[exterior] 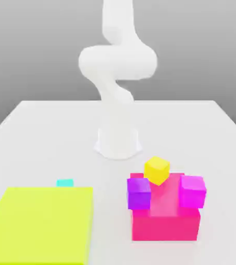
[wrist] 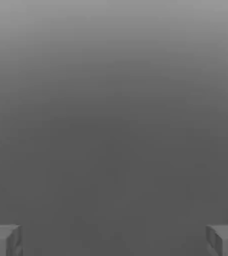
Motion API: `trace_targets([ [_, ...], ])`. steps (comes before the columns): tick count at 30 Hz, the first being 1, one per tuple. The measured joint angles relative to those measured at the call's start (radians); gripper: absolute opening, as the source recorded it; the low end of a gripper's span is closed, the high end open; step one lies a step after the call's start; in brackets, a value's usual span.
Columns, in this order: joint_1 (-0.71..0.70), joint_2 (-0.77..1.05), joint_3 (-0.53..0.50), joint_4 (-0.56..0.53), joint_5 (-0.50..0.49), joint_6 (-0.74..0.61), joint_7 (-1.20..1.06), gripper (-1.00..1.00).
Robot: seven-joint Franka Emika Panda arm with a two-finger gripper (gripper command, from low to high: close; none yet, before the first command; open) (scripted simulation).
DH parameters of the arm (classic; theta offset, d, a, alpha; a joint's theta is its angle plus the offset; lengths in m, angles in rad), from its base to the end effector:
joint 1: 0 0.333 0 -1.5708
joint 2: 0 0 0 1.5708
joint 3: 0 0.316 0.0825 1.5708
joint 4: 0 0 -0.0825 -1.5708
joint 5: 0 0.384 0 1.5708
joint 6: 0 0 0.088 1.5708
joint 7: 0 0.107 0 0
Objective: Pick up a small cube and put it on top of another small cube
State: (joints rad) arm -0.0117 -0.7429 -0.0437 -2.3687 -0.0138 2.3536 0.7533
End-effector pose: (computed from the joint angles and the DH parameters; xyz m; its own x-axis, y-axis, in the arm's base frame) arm 0.3712 -0.0262 0.6611 0.5145 -0.7145 0.4741 -0.5416 -0.6995 -0.4663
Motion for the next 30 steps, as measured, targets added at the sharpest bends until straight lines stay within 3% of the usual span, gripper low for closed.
trace_targets([
  [17,-0.139,0.546,-0.332,-0.578,-0.139,0.480,-0.405,0.00],
  [22,-0.112,0.726,-0.364,-0.602,0.025,0.611,-0.586,0.00],
  [30,-0.241,0.862,-0.145,-0.564,0.372,0.706,-0.842,0.00],
])
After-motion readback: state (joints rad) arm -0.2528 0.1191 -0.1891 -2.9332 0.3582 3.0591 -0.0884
